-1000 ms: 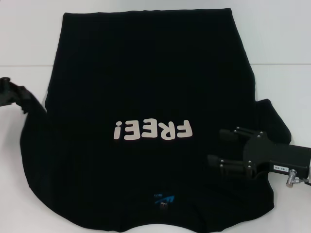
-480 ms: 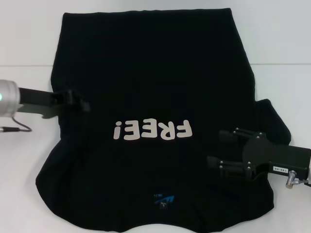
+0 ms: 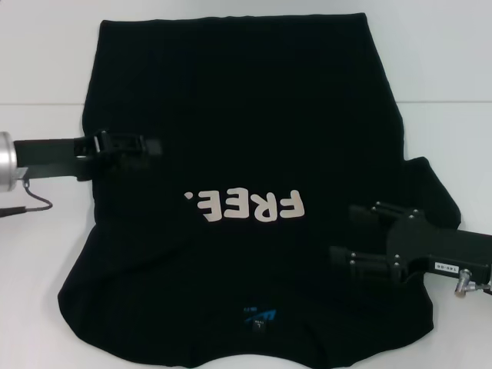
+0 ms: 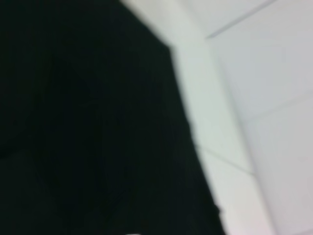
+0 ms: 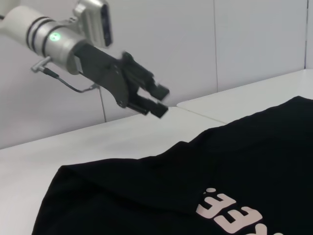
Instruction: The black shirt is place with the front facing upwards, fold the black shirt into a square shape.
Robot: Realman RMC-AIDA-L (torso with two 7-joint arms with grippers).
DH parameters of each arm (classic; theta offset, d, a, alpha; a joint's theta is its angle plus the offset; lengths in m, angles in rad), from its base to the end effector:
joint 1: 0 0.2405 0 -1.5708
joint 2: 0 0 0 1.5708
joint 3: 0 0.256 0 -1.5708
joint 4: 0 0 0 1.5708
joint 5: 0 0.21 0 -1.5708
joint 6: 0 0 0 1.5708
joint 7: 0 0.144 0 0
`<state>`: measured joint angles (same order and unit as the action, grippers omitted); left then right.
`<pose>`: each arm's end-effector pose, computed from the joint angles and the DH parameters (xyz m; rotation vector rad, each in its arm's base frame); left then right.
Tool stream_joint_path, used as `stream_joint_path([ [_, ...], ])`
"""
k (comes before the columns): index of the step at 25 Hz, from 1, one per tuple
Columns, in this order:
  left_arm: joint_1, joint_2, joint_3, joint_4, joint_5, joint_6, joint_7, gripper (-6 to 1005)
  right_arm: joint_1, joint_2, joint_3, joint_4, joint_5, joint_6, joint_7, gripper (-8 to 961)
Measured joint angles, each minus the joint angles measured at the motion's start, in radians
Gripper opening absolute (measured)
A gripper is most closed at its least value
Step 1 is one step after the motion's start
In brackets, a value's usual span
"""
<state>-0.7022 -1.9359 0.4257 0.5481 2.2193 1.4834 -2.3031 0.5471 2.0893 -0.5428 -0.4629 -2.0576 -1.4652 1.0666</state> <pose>-0.2693 0.3870 0.0568 -2.2014 -1.7949 -0.7763 0.2813 0.3228 -0.0276 -2.6535 0.4748 0.6843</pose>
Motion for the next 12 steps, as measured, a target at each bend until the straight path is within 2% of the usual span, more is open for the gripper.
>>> stream_joint_path([
  [3, 0.035, 0.001, 0.0, 0.002, -0.072, 0.101, 0.196, 374, -0.008, -0.009, 0.014, -0.003, 0.035, -0.003, 0.081, 772],
  [6, 0.074, -0.021, 0.0, 0.017, -0.1, 0.189, 0.422, 513, -0.012, -0.033, 0.04, -0.031, 0.053, -0.005, 0.243, 768],
  [10, 0.145, -0.082, 0.0, 0.056, -0.111, 0.21, 0.757, 698, -0.023, -0.074, 0.046, -0.123, 0.036, -0.003, 0.554, 763],
  [12, 0.172, -0.108, -0.001, 0.081, -0.119, 0.212, 0.872, 752, -0.029, -0.096, 0.043, -0.184, -0.003, -0.005, 0.728, 761],
])
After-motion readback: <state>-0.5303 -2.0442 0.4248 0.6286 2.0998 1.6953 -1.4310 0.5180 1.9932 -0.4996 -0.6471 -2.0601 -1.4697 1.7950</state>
